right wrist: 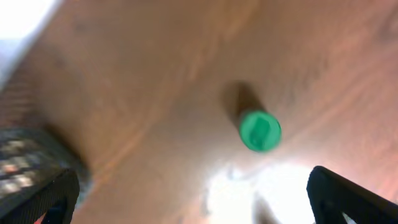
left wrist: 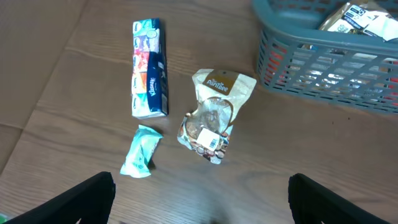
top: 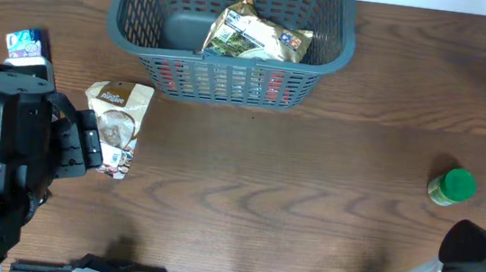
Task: Pack container
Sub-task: 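Lower the spaghetti pack into the basket and open the right gripper, then move the right gripper to the green-lidded jar and grasp it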
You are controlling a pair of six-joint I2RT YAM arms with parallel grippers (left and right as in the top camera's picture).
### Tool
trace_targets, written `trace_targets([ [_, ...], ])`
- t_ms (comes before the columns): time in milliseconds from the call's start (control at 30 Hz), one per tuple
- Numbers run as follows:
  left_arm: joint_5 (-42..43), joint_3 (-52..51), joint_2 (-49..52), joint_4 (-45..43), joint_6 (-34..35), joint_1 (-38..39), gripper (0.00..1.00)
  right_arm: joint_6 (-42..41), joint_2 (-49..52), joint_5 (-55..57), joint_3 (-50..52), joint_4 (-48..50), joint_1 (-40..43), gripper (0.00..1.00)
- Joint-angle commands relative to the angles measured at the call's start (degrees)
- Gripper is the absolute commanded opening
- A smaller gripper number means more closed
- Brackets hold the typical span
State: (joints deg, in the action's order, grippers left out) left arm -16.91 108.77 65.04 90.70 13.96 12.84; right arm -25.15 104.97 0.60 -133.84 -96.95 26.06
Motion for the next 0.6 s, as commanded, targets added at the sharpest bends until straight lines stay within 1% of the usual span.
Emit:
trace_targets([
  [0, -0.8, 0.0, 0.1, 0.2, 0.7, -0.3, 0.89, -1.5, 0.4, 2.0, 9.1, 0.4, 2.2, 0.99],
  [67, -0.8, 0.0, 0.1, 0.2, 0.7, -0.3, 0.89, -1.4, 0.4, 3.8, 15.0, 1.6, 3.4, 0.99],
  [300, -0.8, 0.0, 0.1, 0.2, 0.7, -0.3, 0.89, -0.9, 0.4, 3.7, 32.4, 9.6, 7.8, 0.99],
  [567, -0.8, 0.0, 0.1, 0.2, 0.7, -0.3, 0.89, 0.0, 0.4, 3.7, 47.6, 19.8, 9.6, 0.99],
])
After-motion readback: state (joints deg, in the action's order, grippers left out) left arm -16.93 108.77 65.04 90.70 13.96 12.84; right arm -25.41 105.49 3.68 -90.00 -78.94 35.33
